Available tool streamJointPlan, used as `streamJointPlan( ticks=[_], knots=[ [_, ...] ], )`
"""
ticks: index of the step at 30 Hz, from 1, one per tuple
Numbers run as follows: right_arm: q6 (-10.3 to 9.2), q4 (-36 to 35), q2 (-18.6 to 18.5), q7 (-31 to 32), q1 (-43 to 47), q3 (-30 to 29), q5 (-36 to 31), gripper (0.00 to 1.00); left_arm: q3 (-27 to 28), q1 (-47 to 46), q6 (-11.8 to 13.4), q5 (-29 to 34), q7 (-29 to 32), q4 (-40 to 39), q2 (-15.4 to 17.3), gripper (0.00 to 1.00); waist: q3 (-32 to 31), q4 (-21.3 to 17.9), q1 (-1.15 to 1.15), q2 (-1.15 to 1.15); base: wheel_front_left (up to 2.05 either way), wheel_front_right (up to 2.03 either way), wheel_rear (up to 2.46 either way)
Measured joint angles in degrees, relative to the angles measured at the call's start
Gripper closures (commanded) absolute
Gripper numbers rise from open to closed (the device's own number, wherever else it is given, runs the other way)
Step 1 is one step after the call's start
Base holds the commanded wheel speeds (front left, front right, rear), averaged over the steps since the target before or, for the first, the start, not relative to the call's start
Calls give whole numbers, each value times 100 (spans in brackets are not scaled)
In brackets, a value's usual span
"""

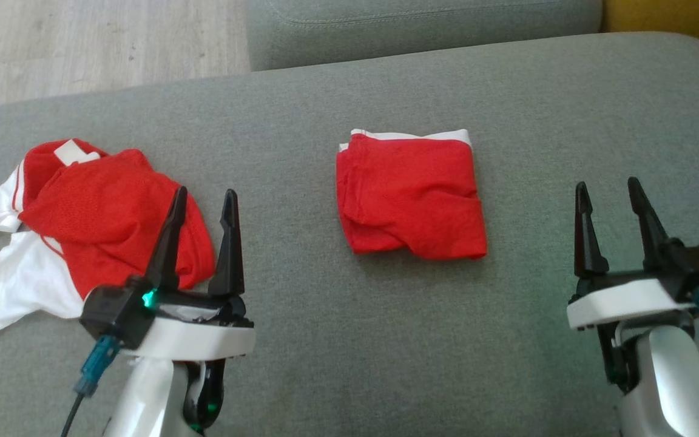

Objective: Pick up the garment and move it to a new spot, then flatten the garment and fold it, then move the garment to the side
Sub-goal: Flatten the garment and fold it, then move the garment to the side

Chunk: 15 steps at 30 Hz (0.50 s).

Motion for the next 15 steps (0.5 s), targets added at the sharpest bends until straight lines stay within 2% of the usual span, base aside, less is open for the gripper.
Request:
streamJointPlan(
  ticks=[9,15],
  knots=[
    [0,-114,20,-1,98,85,246,0,-18,6,-44,8,0,11,0,0,55,52,0,0,0,0,0],
    [0,428,22,33,-45,123,336,0,-170,-4,-44,8,0,29,1,0,220,261,0,0,0,0,0]
  ],
)
